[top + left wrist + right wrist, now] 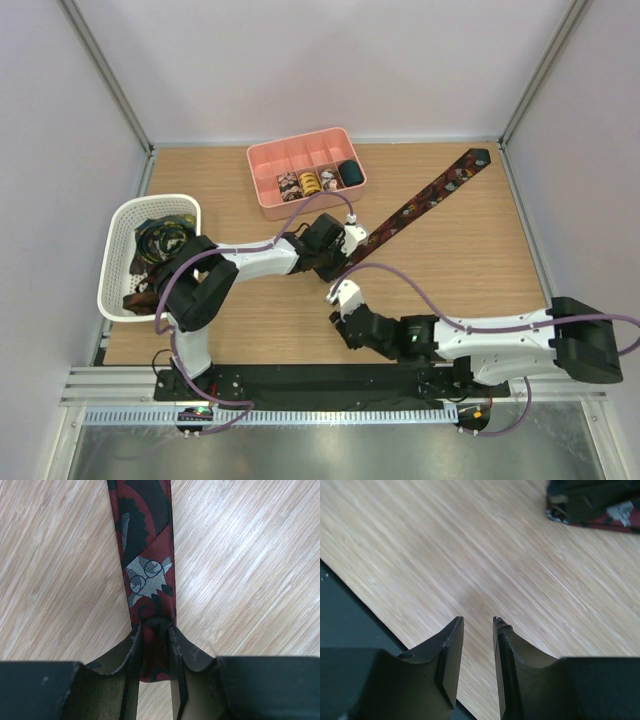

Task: Roll the ties
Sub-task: Roll the tie

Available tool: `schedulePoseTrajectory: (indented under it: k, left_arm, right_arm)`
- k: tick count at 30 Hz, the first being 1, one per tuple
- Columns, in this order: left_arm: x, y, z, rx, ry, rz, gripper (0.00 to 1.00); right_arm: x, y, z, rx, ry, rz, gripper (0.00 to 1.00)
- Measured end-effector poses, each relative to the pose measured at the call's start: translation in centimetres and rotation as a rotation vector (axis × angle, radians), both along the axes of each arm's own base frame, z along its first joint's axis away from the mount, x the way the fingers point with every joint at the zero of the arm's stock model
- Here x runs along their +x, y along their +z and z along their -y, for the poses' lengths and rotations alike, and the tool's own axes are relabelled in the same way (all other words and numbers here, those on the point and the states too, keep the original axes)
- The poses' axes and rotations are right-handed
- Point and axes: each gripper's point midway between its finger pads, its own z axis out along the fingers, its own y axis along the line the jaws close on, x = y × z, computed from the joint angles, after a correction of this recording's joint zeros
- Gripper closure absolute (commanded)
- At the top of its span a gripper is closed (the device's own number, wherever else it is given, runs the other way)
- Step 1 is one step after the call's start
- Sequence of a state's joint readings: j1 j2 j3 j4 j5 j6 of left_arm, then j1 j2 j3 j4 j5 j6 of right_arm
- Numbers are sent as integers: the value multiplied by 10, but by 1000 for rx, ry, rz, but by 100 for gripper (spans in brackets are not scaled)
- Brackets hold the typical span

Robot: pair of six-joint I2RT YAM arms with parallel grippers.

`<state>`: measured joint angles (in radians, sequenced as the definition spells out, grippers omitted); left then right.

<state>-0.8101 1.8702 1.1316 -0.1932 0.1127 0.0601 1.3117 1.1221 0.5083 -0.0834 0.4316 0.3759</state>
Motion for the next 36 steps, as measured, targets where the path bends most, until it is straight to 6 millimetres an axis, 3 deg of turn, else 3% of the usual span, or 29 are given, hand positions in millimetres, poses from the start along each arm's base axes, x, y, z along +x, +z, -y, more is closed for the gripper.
schedulePoseTrajectory:
  k: [3,7,10,16,20,24,28,36]
  left_arm:
    - [0,0,0,1,0,-1,73]
    - [0,0,0,1,0,-2,73]
    - [0,0,0,1,-1,-3,73]
    - [-1,0,0,4,1,-12,73]
    - [-1,0,0,12,5,-23,73]
    - [-3,0,-1,19,17,-41,72]
    - [-7,0,-4,41,25,-73,71]
    - [-12,0,-6,77,55,-138,71]
  right_arm:
    - [-13,-2,-16,-101,88,99,62]
    - [-15,-3,-45,-241,139,222,62]
    - [-9,-13,-67,-363,154,294,62]
    - [8,-47,-90,-641,183,375,55]
    - [29,-45,-99,-772,165,420,50]
    - [62,-43,-101,-852,97,408,49]
    - [90,-43,-88,-925,30,389,48]
    - [99,-43,-71,-1012,9,393,46]
